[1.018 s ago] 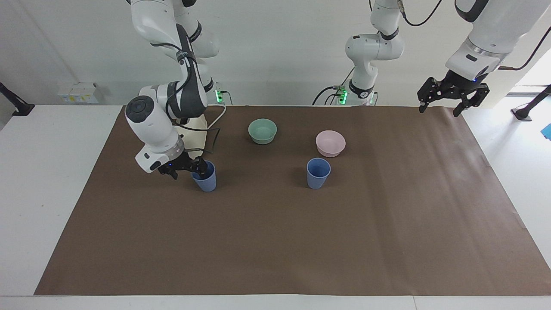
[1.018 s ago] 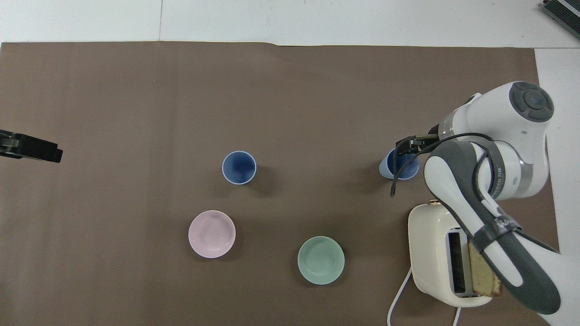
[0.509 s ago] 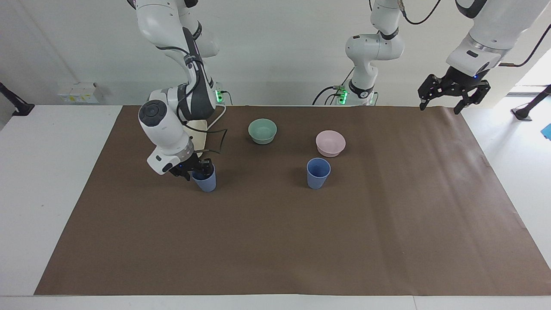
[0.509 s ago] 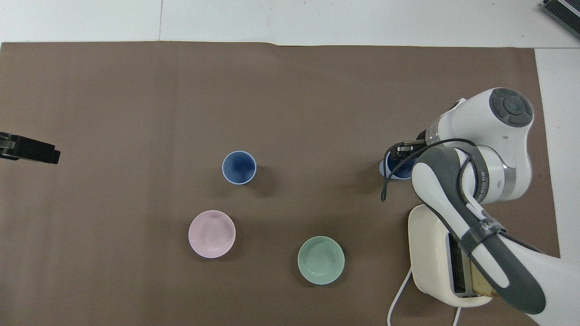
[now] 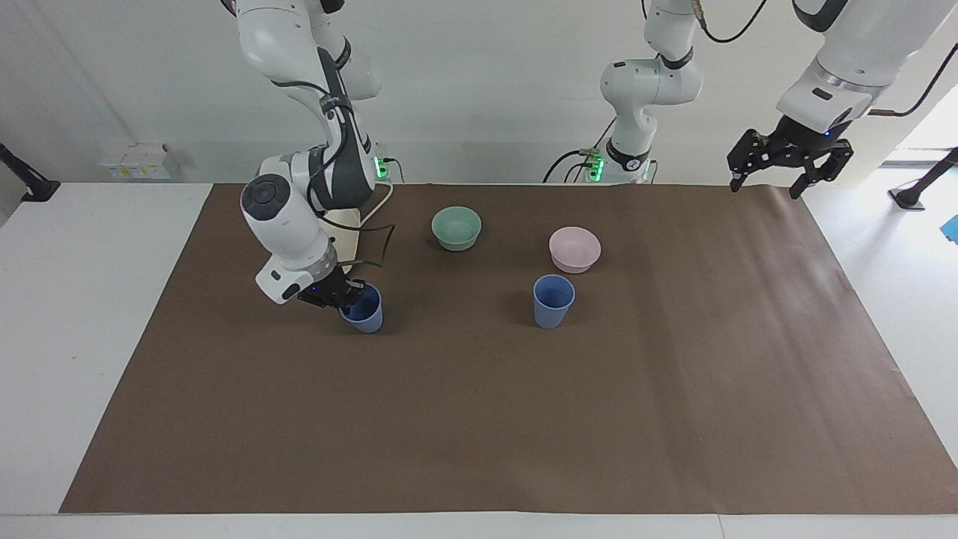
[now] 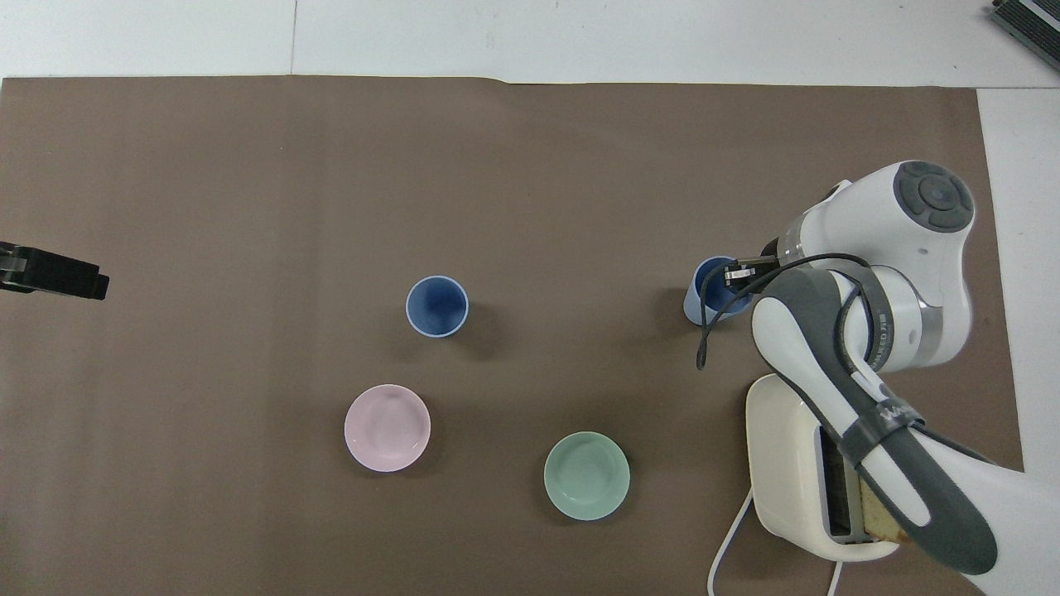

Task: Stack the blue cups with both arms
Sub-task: 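Grasp the other blue cup with the right gripper, then lift the blue cup with the right gripper over the center cup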

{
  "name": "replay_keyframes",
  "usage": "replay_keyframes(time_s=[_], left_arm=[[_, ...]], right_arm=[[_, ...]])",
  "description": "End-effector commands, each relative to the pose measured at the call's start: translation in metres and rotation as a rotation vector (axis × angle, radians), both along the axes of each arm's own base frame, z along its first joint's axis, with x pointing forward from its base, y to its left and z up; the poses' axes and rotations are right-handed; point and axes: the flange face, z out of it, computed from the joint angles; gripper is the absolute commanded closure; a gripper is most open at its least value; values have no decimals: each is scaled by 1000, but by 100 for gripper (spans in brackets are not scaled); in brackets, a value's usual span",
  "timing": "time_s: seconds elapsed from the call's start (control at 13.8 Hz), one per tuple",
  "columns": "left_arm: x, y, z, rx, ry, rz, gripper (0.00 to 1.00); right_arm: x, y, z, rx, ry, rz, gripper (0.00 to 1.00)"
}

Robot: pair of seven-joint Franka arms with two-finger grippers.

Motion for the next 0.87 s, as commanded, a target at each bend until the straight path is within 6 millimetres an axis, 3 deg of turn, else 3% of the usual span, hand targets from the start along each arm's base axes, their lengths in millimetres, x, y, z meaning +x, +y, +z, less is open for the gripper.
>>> replay_keyframes(time_s=[0.0, 0.22, 0.44, 0.65, 0.8], left_arm=[[-5, 5, 2, 13, 6, -9, 0], [-5, 5, 2, 13, 8, -9, 0], [-5, 5, 2, 13, 9, -9, 0], [-5, 5, 2, 13, 11, -9, 0], [-5, 6, 2, 13, 9, -7, 0]], right_arm=[[8, 9, 47, 3, 13, 4, 100], [10, 27, 98, 14, 2, -10, 100], [11, 71, 146, 15, -57, -24, 100], [5, 110, 165, 24, -91, -44, 100], [-4, 150, 175, 21, -134, 5, 100]])
